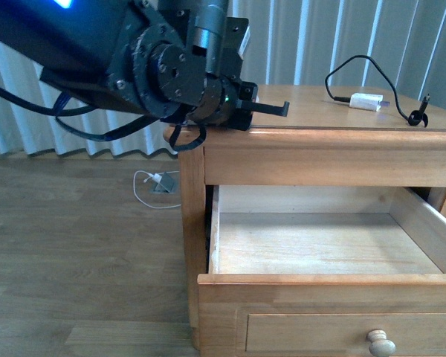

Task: Place pink marker in drawer with both arms

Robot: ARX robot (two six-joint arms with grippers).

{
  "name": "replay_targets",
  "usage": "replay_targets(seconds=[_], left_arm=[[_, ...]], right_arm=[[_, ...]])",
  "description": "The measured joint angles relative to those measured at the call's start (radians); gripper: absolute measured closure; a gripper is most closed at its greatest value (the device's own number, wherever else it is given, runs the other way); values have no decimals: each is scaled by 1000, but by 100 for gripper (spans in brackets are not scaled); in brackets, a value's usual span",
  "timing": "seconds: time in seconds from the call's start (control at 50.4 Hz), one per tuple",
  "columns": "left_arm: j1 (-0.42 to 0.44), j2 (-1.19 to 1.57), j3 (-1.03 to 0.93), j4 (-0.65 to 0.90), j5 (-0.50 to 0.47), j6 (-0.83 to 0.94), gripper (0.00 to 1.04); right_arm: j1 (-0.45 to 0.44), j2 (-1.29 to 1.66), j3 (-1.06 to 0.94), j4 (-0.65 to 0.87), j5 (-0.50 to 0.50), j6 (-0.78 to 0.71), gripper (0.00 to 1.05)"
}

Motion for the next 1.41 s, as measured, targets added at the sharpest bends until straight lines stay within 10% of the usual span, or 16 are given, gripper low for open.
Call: replay_targets(seconds=[0.556, 1.211, 1.409], left_arm=[[39, -324, -475, 137, 664, 261, 90], [-51, -74, -474, 191, 425, 353, 90], [-51, -82, -466, 199, 312, 343, 57]], right_arm=[[0, 0, 0, 0, 0, 0, 8], [0, 0, 0, 0, 0, 0, 8], [0, 0, 0, 0, 0, 0, 8]])
